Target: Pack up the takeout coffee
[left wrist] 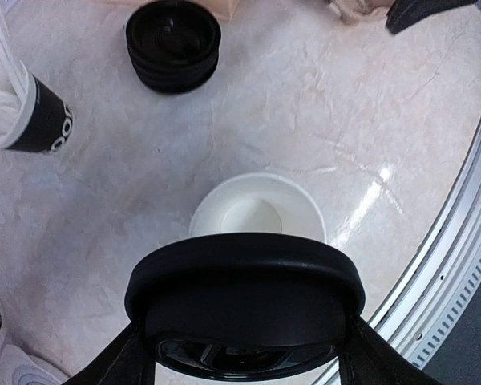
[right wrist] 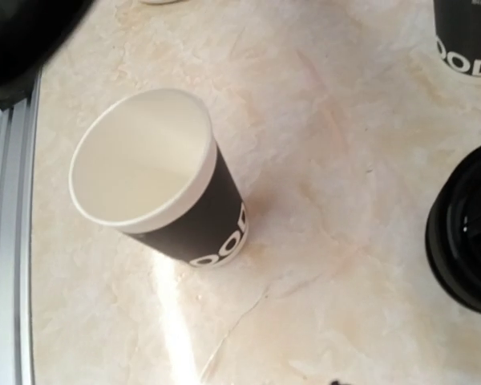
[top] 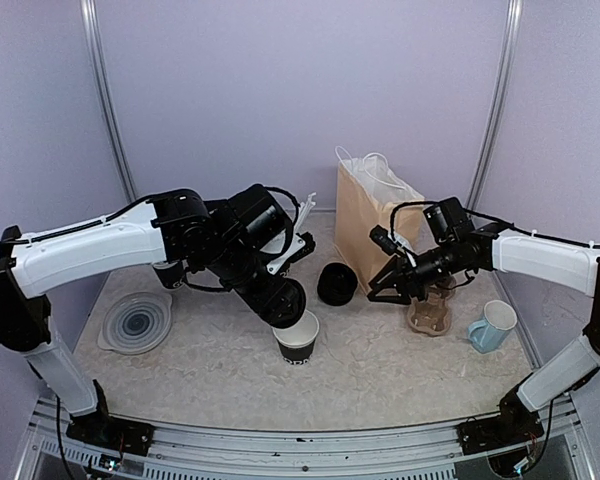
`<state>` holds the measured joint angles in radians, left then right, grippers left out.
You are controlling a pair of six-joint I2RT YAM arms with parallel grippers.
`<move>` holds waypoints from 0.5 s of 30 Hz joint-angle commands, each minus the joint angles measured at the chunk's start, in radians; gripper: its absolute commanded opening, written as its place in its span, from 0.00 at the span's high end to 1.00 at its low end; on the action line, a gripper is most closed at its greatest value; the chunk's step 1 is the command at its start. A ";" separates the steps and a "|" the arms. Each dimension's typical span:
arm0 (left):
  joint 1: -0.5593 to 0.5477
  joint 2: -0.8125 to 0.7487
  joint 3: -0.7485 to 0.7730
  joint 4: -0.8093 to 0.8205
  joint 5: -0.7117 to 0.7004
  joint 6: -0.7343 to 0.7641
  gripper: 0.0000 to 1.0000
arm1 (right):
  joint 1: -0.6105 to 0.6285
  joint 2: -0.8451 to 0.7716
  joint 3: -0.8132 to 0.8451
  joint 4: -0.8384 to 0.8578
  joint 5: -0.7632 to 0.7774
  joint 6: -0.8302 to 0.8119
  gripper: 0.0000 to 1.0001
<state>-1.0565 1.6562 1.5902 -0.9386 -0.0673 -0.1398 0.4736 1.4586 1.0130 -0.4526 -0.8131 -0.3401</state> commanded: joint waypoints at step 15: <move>-0.019 0.139 0.102 -0.123 0.023 -0.030 0.28 | 0.074 0.043 0.026 0.018 0.028 -0.008 0.54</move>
<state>-1.0702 1.7638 1.6600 -1.0489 -0.0505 -0.1780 0.5396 1.4841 1.0157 -0.4217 -0.7879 -0.3416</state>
